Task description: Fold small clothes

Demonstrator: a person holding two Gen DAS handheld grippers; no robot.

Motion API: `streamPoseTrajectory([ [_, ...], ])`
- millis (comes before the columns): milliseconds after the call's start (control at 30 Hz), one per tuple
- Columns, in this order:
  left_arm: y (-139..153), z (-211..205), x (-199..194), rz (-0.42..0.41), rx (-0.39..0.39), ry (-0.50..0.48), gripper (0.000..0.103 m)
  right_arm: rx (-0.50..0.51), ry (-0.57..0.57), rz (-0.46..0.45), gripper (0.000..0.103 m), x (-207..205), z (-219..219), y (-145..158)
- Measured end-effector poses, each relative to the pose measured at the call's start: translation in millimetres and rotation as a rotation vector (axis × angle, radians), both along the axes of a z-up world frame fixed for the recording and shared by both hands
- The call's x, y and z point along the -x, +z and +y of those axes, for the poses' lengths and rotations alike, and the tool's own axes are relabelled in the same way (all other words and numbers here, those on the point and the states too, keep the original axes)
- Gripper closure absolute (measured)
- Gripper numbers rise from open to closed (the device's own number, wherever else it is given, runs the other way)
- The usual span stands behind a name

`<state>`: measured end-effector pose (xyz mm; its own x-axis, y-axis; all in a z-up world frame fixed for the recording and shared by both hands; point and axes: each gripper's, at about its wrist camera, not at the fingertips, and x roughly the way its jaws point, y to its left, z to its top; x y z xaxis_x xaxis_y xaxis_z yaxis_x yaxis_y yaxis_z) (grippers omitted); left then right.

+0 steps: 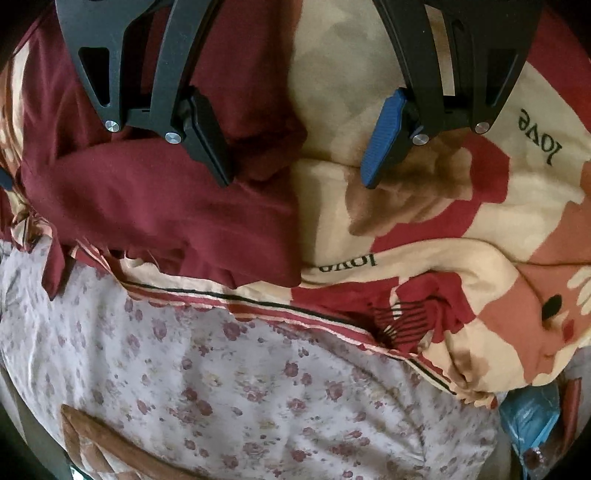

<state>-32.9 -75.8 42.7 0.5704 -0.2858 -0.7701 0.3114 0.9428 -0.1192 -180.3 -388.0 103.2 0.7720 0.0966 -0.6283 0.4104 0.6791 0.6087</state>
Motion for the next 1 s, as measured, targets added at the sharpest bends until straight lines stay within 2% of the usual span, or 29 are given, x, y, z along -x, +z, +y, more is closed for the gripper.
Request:
streamPoseTrajectory([
  [133, 0.4, 3.0, -0.3, 0.006, 0.014, 0.008, 0.032, 0.17, -0.002, 0.068, 0.014, 25.0, -7.8, 9.7],
  [200, -0.2, 3.7, -1.3, 0.012, 0.023, 0.015, 0.032, 0.207, 0.015, 0.081, 0.014, 30.7, -15.7, 6.9],
  [300, 2.9, 6.0, 0.7, -0.005, 0.035, 0.022, 0.032, 0.22, 0.049, 0.103, 0.014, 25.9, -18.7, 2.9],
  [400, 7.3, 10.0, 0.8, -0.033, 0.048, 0.044, 0.032, 0.289, 0.056, 0.126, 0.014, 13.0, -9.1, 3.0],
  [500, 0.7, 8.3, -4.4, -0.014, 0.009, 0.054, 0.032, 0.359, 0.117, 0.13, 0.014, -7.0, 4.1, 1.0],
  [600, -3.3, 5.6, -5.2, -0.002, -0.015, 0.051, 0.032, 0.348, 0.179, 0.176, 0.014, -31.8, 8.7, -16.9],
  [733, -2.4, 11.3, -5.7, 0.026, 0.032, 0.045, 0.032, 0.31, 0.211, 0.341, 0.017, -51.2, 2.9, -62.5],
  [800, -0.1, 15.7, -7.0, 0.067, 0.072, 0.046, 0.032, 0.324, 0.22, 0.328, 0.017, -45.0, 5.7, -60.2],
  [933, 9.5, 15.5, -19.0, 0.145, 0.158, 0.031, 0.032, 0.34, 0.227, 0.279, 0.017, -22.8, 4.5, -36.5],
  [1000, 10.3, 8.2, -28.7, 0.181, 0.166, 0.007, 0.031, 0.348, 0.217, 0.263, 0.017, -13.3, 2.0, -27.6],
])
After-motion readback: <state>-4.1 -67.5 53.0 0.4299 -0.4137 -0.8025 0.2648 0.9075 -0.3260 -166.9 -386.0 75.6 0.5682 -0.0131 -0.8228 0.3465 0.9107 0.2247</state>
